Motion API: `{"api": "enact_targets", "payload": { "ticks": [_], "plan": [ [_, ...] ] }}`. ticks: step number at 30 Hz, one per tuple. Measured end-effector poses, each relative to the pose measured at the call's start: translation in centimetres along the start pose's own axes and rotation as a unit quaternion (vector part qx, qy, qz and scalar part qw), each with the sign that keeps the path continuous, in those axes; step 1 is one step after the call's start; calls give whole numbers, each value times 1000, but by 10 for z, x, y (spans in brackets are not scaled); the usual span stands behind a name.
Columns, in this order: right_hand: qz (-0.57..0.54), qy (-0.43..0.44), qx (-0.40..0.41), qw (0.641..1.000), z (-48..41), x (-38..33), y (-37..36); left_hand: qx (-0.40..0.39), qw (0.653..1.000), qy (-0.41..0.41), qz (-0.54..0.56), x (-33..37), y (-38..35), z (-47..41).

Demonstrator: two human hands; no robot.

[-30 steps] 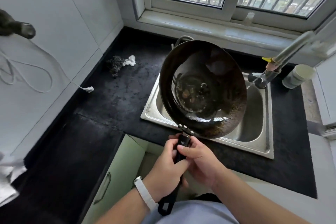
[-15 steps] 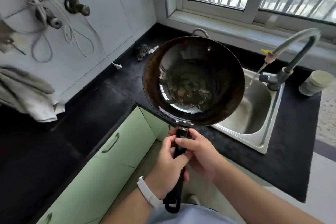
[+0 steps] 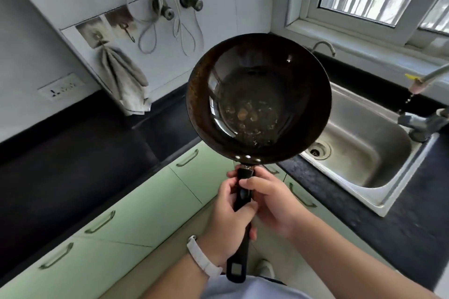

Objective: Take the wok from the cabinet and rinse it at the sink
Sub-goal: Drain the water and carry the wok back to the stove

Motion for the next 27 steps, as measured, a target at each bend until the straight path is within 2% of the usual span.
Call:
{"api": "enact_targets", "payload": {
  "ticks": [12,27],
  "plan": [
    [57,-75,-56,994,-11,90,-83,92,995,-10,46,-39,96,68],
    [138,-225,-154,952,-3,326,-239,254,960,27,111,-141,282,251]
  ]
}}
Point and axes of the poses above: each hand's wrist, its own z-axis away from the middle knuckle, its own y-axis out of the back of the hand, x = y × z, the point moved 1 cm from there along -z, towards the middle knuckle, and after that the axes turned 14 degrees about -z, right-handed, at the moved point
